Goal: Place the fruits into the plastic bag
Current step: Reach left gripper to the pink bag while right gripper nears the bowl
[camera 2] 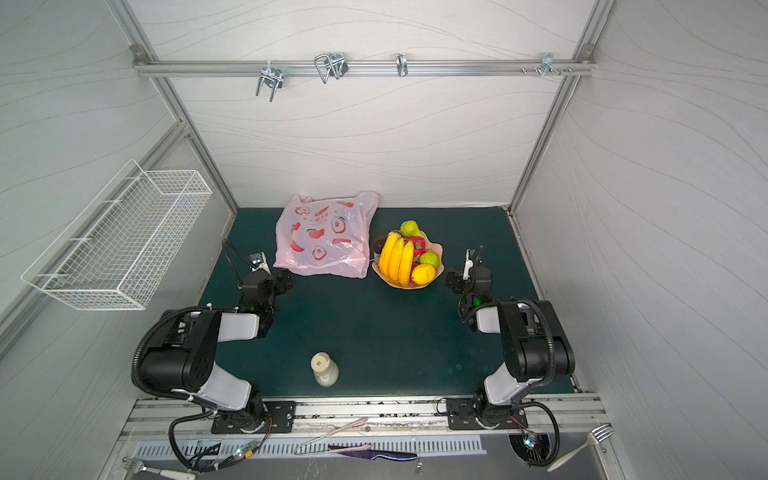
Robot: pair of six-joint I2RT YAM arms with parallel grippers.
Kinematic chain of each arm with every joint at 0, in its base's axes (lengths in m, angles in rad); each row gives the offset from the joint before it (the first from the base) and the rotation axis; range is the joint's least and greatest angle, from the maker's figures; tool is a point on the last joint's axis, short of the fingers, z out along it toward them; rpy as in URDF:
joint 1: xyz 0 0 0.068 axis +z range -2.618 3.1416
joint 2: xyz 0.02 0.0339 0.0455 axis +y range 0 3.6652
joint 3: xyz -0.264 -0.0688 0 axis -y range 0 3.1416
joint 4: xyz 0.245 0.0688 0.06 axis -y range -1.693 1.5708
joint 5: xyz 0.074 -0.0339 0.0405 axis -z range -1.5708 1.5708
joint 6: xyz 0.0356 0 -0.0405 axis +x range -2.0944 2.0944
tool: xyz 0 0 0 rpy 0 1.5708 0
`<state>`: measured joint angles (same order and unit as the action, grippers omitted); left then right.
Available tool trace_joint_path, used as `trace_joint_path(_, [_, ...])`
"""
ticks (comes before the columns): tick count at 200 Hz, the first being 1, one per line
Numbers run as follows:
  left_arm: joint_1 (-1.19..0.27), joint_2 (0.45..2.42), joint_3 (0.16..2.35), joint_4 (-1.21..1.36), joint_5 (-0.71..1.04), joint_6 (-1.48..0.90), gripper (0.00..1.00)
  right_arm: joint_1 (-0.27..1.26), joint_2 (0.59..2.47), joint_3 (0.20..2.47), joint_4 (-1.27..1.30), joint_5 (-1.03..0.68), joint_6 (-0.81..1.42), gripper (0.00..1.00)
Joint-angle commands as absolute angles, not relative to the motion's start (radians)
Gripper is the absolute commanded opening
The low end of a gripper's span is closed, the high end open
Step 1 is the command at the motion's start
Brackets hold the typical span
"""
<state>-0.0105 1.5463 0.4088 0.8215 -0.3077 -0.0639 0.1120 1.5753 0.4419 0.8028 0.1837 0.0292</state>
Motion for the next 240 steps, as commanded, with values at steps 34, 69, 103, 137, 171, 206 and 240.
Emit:
trace_joint_path(34, [-0.017, 1.484, 0.432, 0.782, -0.284, -0.044, 1.00, 0.162, 1.439, 0.483, 0.606, 0.256, 0.002, 0.99])
trace_joint_path(69, [-0.044, 1.309, 0.435, 0.615, -0.308, -0.047, 1.00, 0.240, 1.250, 0.502, 0.389, 0.320, 0.005, 0.99])
trace_joint_path(103, [-0.048, 1.145, 0.473, 0.396, -0.237, -0.226, 1.00, 0.255, 1.076, 0.547, 0.135, 0.327, 0.099, 0.99])
trace_joint_path(137, [-0.082, 1.065, 0.614, 0.060, -0.180, -0.397, 1.00, 0.230, 0.978, 0.714, -0.249, 0.147, 0.267, 0.99])
trace_joint_path(171, [-0.094, 1.027, 0.748, -0.243, -0.123, -0.541, 0.99, 0.192, 0.898, 0.847, -0.468, -0.131, 0.291, 0.99])
trace_joint_path(206, [-0.124, 1.076, 0.963, -0.567, -0.002, -0.633, 1.00, 0.175, 0.889, 0.941, -0.605, -0.369, 0.305, 0.99])
trace_joint_path(240, [-0.269, 1.236, 1.203, -0.805, 0.089, -0.702, 1.00, 0.176, 0.909, 1.011, -0.701, -0.469, 0.305, 0.99])
